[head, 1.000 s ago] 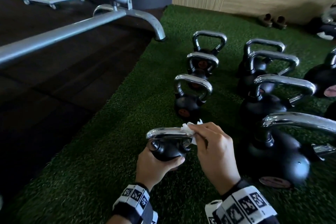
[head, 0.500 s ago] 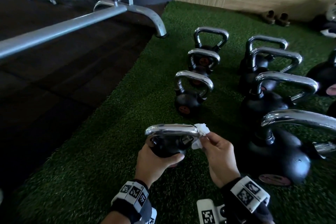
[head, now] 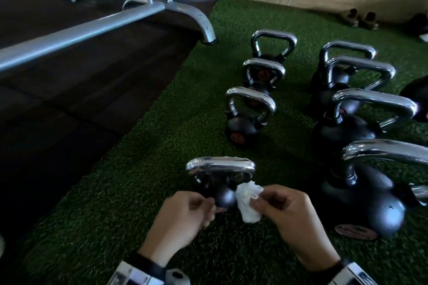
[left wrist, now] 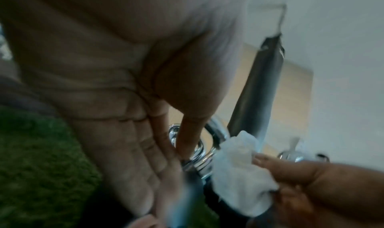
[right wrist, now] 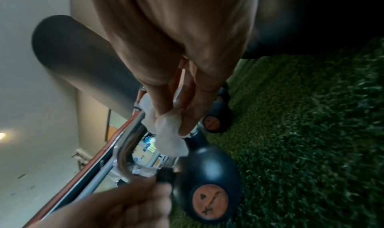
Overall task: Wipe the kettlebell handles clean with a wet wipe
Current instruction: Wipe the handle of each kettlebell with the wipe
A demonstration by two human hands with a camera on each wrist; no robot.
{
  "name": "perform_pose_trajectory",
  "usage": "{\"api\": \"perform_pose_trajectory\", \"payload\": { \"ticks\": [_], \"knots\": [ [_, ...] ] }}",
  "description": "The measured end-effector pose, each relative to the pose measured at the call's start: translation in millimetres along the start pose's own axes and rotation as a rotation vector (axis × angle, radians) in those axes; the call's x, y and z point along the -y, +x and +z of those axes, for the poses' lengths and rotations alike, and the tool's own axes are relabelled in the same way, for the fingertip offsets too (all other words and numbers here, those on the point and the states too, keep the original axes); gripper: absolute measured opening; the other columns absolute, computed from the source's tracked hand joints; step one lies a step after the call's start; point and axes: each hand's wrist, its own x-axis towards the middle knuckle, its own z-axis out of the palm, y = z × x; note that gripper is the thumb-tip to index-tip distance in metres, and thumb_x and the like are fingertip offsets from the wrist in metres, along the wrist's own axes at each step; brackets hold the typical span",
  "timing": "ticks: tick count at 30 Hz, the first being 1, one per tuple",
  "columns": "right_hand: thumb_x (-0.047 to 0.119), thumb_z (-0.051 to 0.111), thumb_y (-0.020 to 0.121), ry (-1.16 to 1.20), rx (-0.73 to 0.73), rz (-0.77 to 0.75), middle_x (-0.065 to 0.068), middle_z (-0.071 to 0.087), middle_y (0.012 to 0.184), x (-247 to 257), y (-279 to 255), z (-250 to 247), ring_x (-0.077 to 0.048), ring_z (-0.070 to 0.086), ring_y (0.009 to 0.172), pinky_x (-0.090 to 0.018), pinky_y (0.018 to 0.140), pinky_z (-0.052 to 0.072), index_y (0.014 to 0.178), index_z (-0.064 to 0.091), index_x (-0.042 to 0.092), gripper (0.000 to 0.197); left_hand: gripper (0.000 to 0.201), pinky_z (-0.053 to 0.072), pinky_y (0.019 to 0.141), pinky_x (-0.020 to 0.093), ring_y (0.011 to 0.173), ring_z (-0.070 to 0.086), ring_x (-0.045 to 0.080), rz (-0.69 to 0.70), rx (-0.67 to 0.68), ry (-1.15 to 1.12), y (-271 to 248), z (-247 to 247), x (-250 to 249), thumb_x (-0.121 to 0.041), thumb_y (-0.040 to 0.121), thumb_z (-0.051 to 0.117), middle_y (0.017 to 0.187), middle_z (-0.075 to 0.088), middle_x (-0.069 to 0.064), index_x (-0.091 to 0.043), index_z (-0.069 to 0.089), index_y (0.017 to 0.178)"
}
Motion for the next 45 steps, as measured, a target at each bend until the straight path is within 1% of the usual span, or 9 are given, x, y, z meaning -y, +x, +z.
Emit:
{"api": "perform_pose_trajectory", "payload": {
  "ticks": [6, 11, 15, 18, 22, 25, 29, 37, 45],
  "knots": [
    [0.021, 0.090, 0.071, -0.098, 0.034, -0.213, 0.010, 0.075, 0.089, 26, -2, 15, -0.009, 0.072, 0.081, -0.022, 0.075, 0.056, 0.078, 0.081, 0.032, 0.015, 0.043, 0.059, 0.098, 0.040, 0.108, 0.073, 0.025, 0.019, 0.292, -0.690, -14, 16, -29, -0.040, 0.094, 0.052, 0.121, 0.075, 0.014, -0.023, 0.074, 0.127],
    [0.033, 0.094, 0.065, -0.281, -0.204, -0.351, 0.010, 0.064, 0.080, 21, 4, 26, -0.011, 0.065, 0.076, -0.011, 0.062, 0.044, 0.070, 0.076, 0.035, 0.019, 0.037, 0.060, 0.082, 0.029, 0.098, 0.071, 0.019, 0.085, 0.224, -0.788, -19, 22, -29, -0.027, 0.095, 0.059, 0.117, 0.076, 0.016, -0.013, 0.074, 0.125],
    [0.021, 0.085, 0.079, -0.099, -0.111, -0.351, 0.004, 0.070, 0.083, 13, 6, 16, -0.011, 0.068, 0.076, -0.014, 0.065, 0.047, 0.086, 0.083, 0.033, 0.014, 0.038, 0.059, 0.094, 0.033, 0.116, 0.072, 0.020, 0.340, 0.063, -0.556, -26, 4, -37, -0.028, 0.094, 0.066, 0.124, 0.076, 0.004, -0.020, 0.069, 0.131],
    [0.007, 0.081, 0.082, -0.046, -0.306, -0.227, 0.003, 0.072, 0.079, -15, 20, 11, -0.009, 0.065, 0.069, -0.015, 0.062, 0.048, 0.087, 0.079, 0.027, 0.022, 0.040, 0.057, 0.096, 0.022, 0.118, 0.068, 0.003, 0.566, -0.208, -0.295, -38, -14, -55, -0.028, 0.100, 0.063, 0.128, 0.073, -0.013, -0.029, 0.060, 0.140],
    [0.042, 0.087, 0.071, -0.006, -0.137, -0.018, 0.010, 0.077, 0.102, -43, 43, 24, -0.008, 0.073, 0.094, -0.030, 0.085, 0.059, 0.118, 0.072, 0.032, 0.051, 0.040, 0.058, 0.091, 0.022, 0.106, 0.070, -0.002, 0.758, -0.596, 0.235, -24, -20, -63, -0.020, 0.100, 0.064, 0.121, 0.072, -0.015, -0.019, 0.062, 0.140],
    [0.058, 0.084, 0.066, -0.032, -0.103, -0.023, 0.010, 0.079, 0.098, -49, 55, 42, -0.009, 0.074, 0.094, -0.046, 0.089, 0.060, 0.104, 0.075, 0.031, 0.047, 0.036, 0.053, 0.105, 0.034, 0.106, 0.073, 0.009, 0.754, -0.565, 0.410, -7, -13, -53, -0.018, 0.101, 0.065, 0.121, 0.073, -0.012, -0.018, 0.066, 0.137],
    [0.042, 0.086, 0.076, -0.002, -0.175, -0.024, 0.007, 0.077, 0.083, -52, 59, 54, -0.013, 0.073, 0.081, -0.048, 0.082, 0.060, 0.080, 0.071, 0.032, 0.019, 0.037, 0.046, 0.113, 0.035, 0.122, 0.066, 0.004, 0.787, -0.596, 0.302, 1, -10, -31, -0.011, 0.099, 0.067, 0.130, 0.063, -0.016, -0.015, 0.068, 0.136],
    [0.041, 0.084, 0.079, 0.049, -0.154, 0.001, 0.003, 0.079, 0.090, -57, 58, 51, -0.014, 0.075, 0.087, -0.050, 0.086, 0.060, 0.088, 0.075, 0.023, 0.022, 0.033, 0.054, 0.106, 0.031, 0.122, 0.067, 0.005, 0.840, -0.649, 0.132, 6, -7, -15, -0.007, 0.098, 0.065, 0.130, 0.071, -0.005, -0.009, 0.070, 0.131],
    [0.040, 0.083, 0.081, 0.053, -0.140, 0.020, 0.000, 0.079, 0.091, -55, 54, 48, -0.015, 0.076, 0.088, -0.049, 0.086, 0.061, 0.091, 0.075, 0.020, 0.025, 0.031, 0.052, 0.101, 0.019, 0.121, 0.068, 0.007, 0.584, -0.616, -0.438, 17, 6, 15, -0.014, 0.103, 0.054, 0.126, 0.074, -0.009, -0.004, 0.069, 0.129]
  ]
}}
